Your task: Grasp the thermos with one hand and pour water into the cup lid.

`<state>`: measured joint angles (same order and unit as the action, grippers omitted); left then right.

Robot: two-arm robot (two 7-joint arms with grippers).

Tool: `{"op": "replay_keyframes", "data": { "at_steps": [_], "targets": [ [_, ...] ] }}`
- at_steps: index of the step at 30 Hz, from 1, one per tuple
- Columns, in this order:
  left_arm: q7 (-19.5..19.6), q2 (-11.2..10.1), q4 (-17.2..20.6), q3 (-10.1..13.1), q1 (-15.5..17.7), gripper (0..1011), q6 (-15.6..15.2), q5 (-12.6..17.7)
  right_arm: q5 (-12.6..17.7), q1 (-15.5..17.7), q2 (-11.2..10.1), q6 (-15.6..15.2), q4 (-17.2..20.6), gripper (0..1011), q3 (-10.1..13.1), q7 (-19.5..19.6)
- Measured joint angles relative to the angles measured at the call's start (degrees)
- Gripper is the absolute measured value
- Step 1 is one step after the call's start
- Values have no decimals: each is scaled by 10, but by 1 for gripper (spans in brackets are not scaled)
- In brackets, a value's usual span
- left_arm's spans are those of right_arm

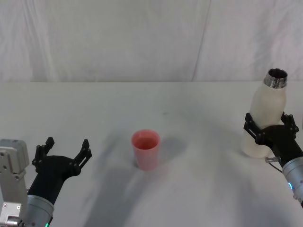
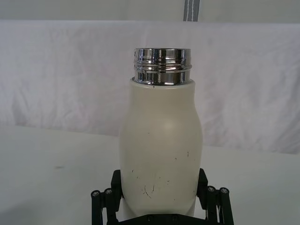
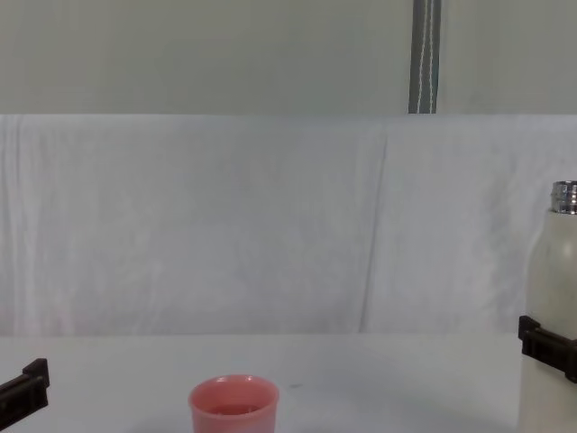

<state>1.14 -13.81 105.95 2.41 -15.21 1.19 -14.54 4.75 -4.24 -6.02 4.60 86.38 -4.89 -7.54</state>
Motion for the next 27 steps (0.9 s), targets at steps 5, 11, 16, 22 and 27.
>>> {"op": "replay_keyframes", "data": {
  "at_steps": [5,11,16,22,27],
  "targets": [
    [0,0,0,0,0,1001,0,0,2,-2,2,2,-4,950,-3,-2],
    [0,0,0,0,0,1001,0,0,2,-5,3,4,-9,950,-9,-3],
    [0,0,0,0,0,1001,0,0,3,-7,3,5,-13,950,-11,-4],
    [0,0,0,0,0,1001,0,0,4,-9,4,7,-17,950,-13,-5],
    [0,0,0,0,0,1001,0,0,5,-11,3,9,-19,950,-15,-8]
  ]
}}
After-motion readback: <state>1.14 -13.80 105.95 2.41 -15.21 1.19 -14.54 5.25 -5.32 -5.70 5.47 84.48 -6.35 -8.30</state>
